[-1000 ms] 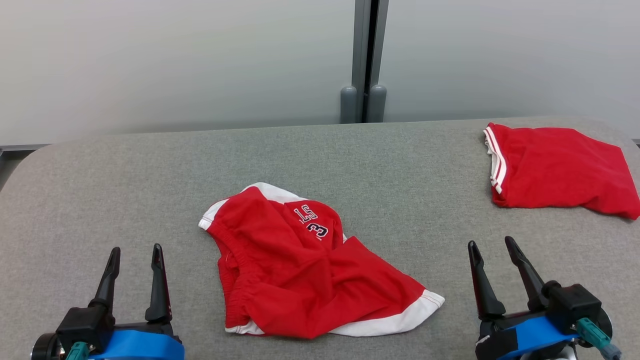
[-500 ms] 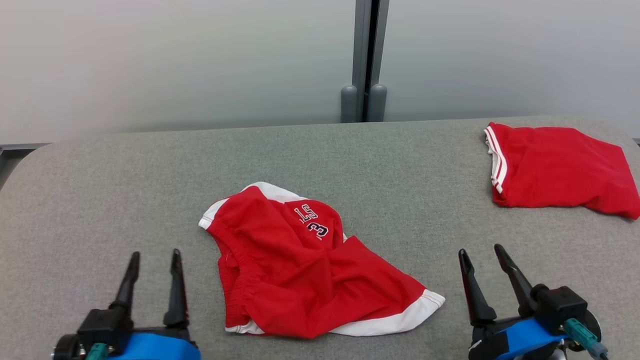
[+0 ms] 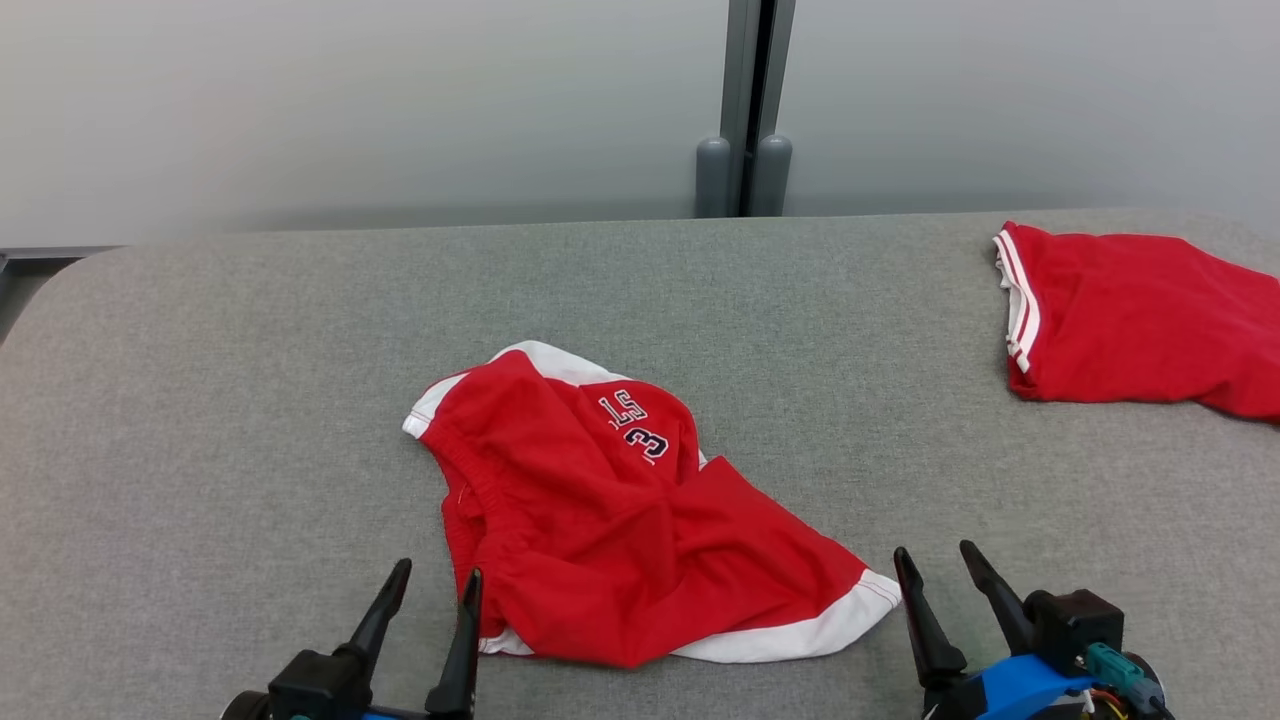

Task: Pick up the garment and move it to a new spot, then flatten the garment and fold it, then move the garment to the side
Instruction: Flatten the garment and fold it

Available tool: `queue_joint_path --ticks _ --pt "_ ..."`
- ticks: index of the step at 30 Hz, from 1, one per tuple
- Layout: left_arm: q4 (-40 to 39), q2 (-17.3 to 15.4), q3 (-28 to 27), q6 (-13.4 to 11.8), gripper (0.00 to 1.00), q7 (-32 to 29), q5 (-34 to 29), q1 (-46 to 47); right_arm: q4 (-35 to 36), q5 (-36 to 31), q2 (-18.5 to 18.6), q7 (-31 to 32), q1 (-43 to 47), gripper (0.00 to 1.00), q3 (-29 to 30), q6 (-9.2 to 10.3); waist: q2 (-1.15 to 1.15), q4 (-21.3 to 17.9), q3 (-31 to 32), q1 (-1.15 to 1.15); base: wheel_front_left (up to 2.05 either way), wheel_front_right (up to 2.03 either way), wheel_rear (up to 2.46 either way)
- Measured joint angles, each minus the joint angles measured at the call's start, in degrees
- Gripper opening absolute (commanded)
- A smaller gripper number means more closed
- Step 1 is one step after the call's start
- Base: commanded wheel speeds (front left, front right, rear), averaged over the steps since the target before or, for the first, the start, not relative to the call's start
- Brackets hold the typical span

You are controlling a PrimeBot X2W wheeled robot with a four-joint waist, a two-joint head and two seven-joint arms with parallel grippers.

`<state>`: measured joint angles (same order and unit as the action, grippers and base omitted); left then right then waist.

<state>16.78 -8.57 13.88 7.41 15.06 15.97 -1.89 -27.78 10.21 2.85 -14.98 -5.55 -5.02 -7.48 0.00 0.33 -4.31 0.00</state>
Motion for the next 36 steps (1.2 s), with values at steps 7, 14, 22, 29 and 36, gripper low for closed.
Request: queue_joint_path --ticks 7,14,22,29,36 --pt "2.4 -2.0 6.0 0.0 1.00 0.0 2.0 -0.2 -3.2 1.2 0.0 0.0 -1.4 1.00 -1.6 -0.01 0.00 0.5 -0.9 0.00 0.00 0.00 0.00" --pt "6.4 -2.6 9.2 0.0 1.00 0.0 3.3 1.3 -6.5 2.0 0.0 0.0 -2.0 1.00 -2.7 -0.01 0.00 0.6 -1.3 0.00 0.00 0.00 0.00" --pt "10.3 -3.6 11.5 0.0 1.00 0.0 4.3 4.0 -9.3 3.0 0.0 0.0 -2.7 1.00 -4.5 -0.01 0.00 0.6 -1.4 0.00 0.00 0.00 0.00" --pt "14.4 -3.7 14.1 0.0 1.00 0.0 5.9 6.9 -12.5 4.5 0.0 -0.2 -4.8 0.75 -7.1 0.00 0.00 0.7 -2.0 0.00 0.00 0.00 0.00" --pt "14.7 -3.8 17.9 0.0 0.00 0.0 7.8 8.4 -13.0 6.1 0.0 -0.2 -5.5 0.00 -8.3 0.00 0.00 0.7 -2.1 0.00 0.00 0.00 0.00"
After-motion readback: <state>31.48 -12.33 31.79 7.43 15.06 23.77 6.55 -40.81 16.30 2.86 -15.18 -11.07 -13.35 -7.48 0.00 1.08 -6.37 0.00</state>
